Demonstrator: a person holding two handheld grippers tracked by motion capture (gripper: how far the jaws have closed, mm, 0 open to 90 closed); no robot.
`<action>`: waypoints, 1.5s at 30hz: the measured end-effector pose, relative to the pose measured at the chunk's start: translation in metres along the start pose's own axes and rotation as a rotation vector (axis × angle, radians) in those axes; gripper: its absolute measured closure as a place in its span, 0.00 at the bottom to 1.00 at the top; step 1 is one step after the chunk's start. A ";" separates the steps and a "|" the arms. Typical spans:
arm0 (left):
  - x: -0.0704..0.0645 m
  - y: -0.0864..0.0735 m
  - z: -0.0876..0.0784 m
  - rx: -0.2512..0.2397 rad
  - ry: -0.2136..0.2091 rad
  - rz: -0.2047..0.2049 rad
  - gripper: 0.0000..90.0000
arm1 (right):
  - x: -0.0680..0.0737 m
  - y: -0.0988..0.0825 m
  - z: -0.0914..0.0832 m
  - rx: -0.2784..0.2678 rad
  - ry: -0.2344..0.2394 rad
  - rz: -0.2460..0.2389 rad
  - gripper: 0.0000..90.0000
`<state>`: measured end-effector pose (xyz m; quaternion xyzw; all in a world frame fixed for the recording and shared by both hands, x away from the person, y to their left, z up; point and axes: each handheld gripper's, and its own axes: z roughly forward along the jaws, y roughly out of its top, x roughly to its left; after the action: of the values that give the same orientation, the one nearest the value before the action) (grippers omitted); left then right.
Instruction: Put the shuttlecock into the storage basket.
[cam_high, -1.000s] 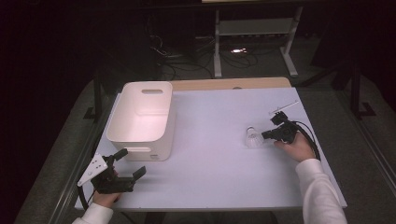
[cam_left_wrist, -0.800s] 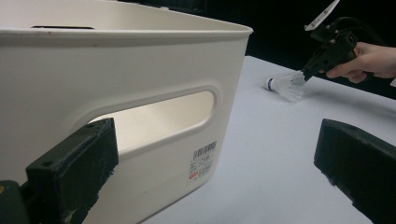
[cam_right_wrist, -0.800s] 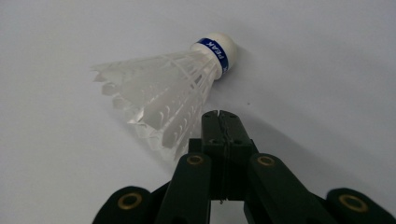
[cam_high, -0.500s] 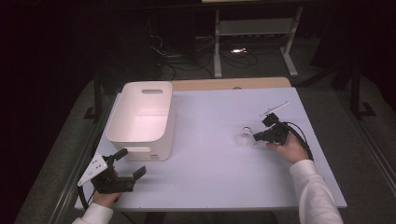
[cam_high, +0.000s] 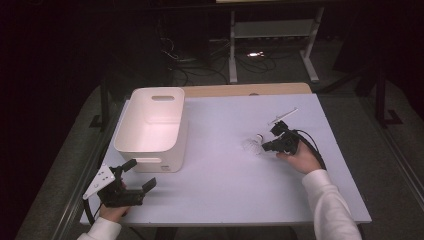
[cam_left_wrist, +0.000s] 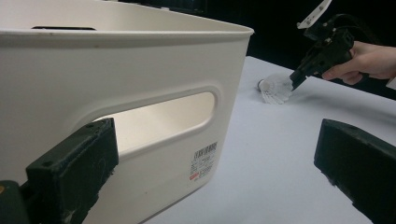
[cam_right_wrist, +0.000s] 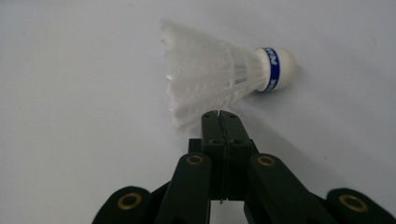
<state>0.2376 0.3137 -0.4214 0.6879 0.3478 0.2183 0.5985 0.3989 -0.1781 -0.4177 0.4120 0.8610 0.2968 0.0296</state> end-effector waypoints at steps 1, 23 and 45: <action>0.000 0.000 0.000 0.000 -0.001 0.000 0.00 | 0.001 0.001 0.001 0.003 -0.003 -0.007 0.98; 0.000 0.000 0.000 -0.005 -0.008 -0.001 0.00 | 0.008 0.025 0.013 -0.028 0.005 -0.044 0.95; 0.000 0.000 0.000 -0.006 -0.012 -0.002 0.00 | -0.004 0.040 0.001 -0.074 -0.026 -0.053 0.45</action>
<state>0.2377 0.3139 -0.4213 0.6871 0.3443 0.2149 0.6026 0.4297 -0.1614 -0.3985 0.3915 0.8595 0.3224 0.0638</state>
